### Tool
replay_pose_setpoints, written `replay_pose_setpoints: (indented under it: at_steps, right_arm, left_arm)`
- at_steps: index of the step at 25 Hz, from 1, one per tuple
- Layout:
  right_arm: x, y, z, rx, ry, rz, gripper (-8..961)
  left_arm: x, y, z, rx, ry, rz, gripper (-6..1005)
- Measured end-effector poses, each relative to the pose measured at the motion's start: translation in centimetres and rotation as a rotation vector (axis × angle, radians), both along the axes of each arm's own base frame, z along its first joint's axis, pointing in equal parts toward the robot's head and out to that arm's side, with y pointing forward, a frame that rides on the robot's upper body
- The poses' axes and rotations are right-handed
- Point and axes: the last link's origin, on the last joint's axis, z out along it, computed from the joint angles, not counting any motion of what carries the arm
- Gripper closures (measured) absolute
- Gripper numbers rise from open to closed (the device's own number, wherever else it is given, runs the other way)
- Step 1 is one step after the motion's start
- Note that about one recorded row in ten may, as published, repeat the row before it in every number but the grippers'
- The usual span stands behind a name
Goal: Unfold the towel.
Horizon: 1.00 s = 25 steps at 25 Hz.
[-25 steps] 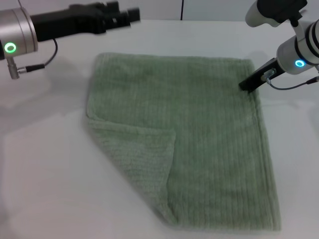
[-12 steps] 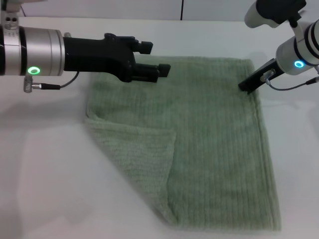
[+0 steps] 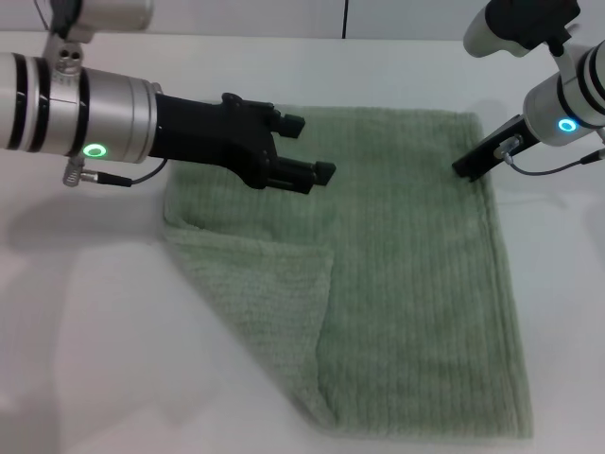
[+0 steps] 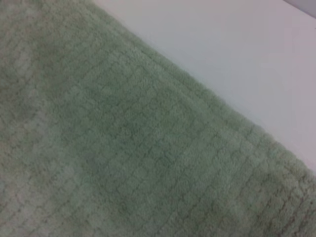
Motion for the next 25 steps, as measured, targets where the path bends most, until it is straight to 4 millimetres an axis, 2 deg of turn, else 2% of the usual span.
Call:
replay_pose_setpoints:
  at_steps: [12, 25]
  right_arm:
    - [-0.3, 0.2, 0.0, 0.002, 0.002, 0.005, 954]
    - [-0.5, 0.3, 0.1, 0.000, 0.000, 0.011, 953]
  left_arm:
    - [0.1, -0.7, -1.9, -0.071, 0.102, -0.007, 213]
    - [0.2, -1.2, -4.8, -0.116, 0.180, -0.035, 213]
